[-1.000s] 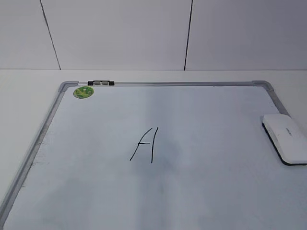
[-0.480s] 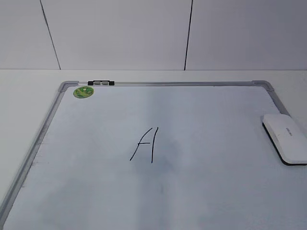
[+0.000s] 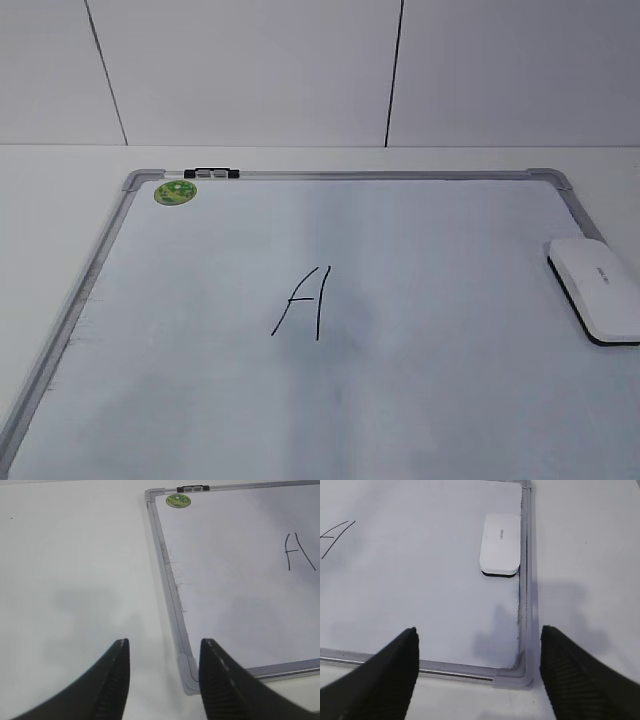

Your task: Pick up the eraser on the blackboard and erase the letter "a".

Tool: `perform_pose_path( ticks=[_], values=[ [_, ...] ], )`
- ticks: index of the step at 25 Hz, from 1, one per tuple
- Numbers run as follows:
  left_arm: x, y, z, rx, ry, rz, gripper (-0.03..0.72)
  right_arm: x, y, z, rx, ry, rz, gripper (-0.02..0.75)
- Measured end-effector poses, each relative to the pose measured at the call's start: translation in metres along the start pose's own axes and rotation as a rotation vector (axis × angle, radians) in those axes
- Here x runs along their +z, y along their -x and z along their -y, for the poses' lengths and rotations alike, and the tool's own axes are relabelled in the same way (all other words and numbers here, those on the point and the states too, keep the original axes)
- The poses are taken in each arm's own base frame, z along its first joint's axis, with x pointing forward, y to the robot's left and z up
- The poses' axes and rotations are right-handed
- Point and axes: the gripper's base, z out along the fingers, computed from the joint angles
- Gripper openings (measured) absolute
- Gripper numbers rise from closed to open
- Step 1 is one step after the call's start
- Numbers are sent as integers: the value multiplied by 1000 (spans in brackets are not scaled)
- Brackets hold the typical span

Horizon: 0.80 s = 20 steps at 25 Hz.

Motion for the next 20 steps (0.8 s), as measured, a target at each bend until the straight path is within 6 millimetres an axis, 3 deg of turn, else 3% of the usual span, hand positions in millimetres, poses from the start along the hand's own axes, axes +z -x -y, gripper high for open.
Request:
perform_pose_path(
  ticks=[14,20],
  values=[
    [1,0,0,-46,78,6,339,-1,-1,0,-3,-6,5,577],
    [1,0,0,-46,80,7,305,-1,-1,0,-3,-7,5,577]
  ],
)
